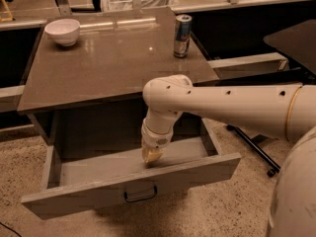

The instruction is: Open top drawer

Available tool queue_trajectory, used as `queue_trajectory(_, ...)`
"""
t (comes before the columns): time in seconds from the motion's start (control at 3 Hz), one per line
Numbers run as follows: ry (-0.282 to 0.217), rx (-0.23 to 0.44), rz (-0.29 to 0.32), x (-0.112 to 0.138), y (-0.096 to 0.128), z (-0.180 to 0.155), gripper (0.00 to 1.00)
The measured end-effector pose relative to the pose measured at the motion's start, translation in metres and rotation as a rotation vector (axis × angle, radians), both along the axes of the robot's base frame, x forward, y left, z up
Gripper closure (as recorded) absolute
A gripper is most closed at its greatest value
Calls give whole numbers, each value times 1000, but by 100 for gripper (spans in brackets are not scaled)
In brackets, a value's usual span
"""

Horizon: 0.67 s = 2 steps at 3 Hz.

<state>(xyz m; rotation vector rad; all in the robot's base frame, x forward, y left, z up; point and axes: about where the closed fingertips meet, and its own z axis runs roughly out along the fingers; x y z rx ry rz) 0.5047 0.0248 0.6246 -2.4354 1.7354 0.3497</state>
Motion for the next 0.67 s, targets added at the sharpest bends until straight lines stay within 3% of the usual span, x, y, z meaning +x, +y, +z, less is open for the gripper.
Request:
queue_trajectory(0.33, 60, 0, 51, -39, -13, 6, 100)
queue_trajectory(0.67, 80, 3, 66, -48, -17, 8, 100)
